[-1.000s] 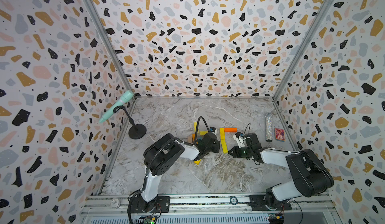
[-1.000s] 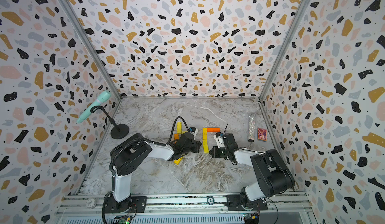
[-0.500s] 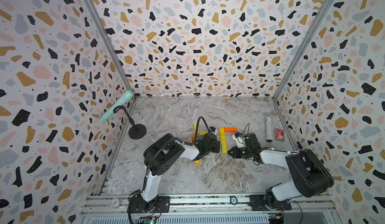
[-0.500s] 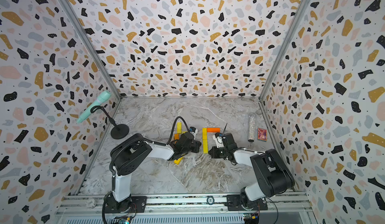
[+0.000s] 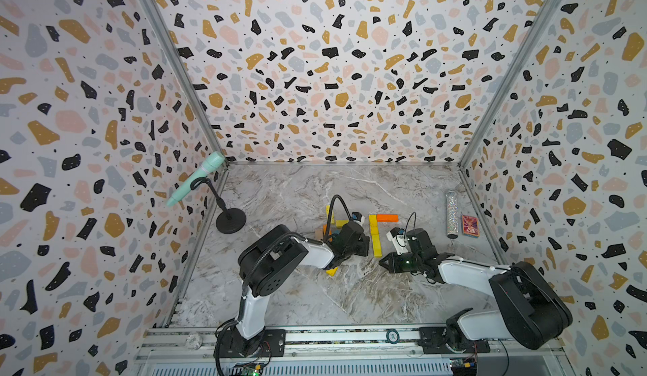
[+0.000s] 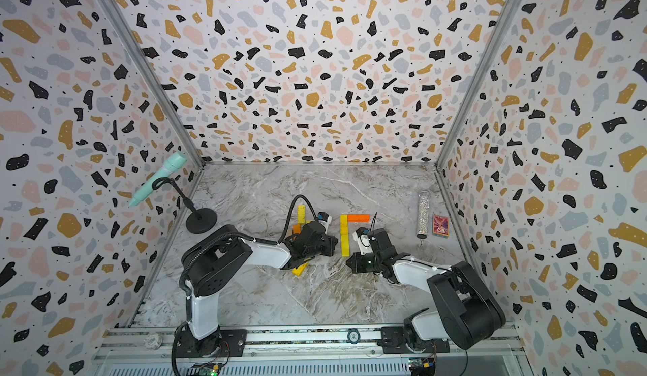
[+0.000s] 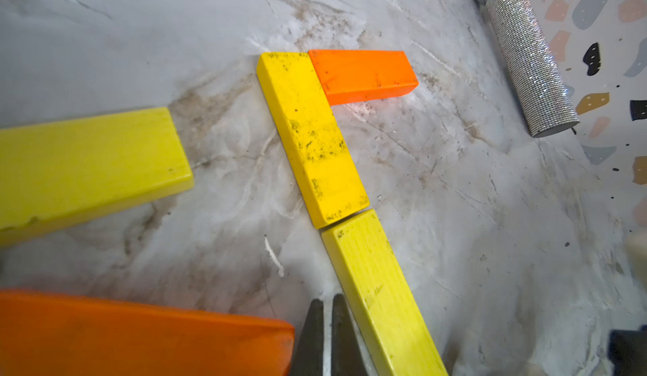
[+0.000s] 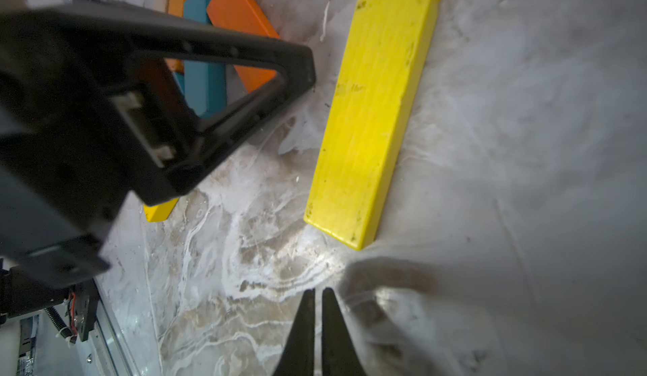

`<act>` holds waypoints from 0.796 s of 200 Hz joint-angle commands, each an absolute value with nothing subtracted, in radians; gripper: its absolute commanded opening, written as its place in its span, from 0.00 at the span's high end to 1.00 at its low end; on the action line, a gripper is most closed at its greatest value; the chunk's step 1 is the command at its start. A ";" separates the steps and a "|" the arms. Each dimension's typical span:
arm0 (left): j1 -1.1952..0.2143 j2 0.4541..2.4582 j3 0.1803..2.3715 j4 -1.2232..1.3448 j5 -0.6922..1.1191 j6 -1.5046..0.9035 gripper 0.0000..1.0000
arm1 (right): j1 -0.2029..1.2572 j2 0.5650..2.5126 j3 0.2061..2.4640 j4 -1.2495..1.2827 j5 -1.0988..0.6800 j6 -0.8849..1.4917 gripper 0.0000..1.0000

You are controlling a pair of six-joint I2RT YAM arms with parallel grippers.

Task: Assemble the number 6 with building blocks
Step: Assemble the building block at the center of the board, then pick up the building block from the center of the board.

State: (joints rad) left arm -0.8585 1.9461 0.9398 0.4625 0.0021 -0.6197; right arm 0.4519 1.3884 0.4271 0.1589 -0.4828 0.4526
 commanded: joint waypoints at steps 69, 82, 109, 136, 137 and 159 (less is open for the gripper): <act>-0.823 1.480 0.852 0.317 -0.209 -0.538 0.78 | 0.483 1.397 0.499 0.111 -0.457 0.415 0.87; -0.789 1.370 0.831 0.261 -0.260 -0.516 0.52 | 0.530 1.348 0.557 0.039 -0.415 0.376 0.83; -0.685 1.129 0.708 0.244 -0.365 -0.494 0.02 | 0.621 1.322 0.702 -0.075 -0.328 0.270 0.77; -0.550 1.053 0.602 0.315 -0.371 -0.472 0.00 | 0.658 1.434 0.874 -0.166 -0.254 0.155 0.54; -0.545 1.052 0.599 0.317 -0.369 -0.473 0.00 | 0.658 1.434 0.874 -0.166 -0.254 0.155 0.54; -0.451 1.045 0.499 0.422 -0.326 -0.480 0.01 | 0.679 1.577 1.025 -0.248 -0.231 0.044 0.47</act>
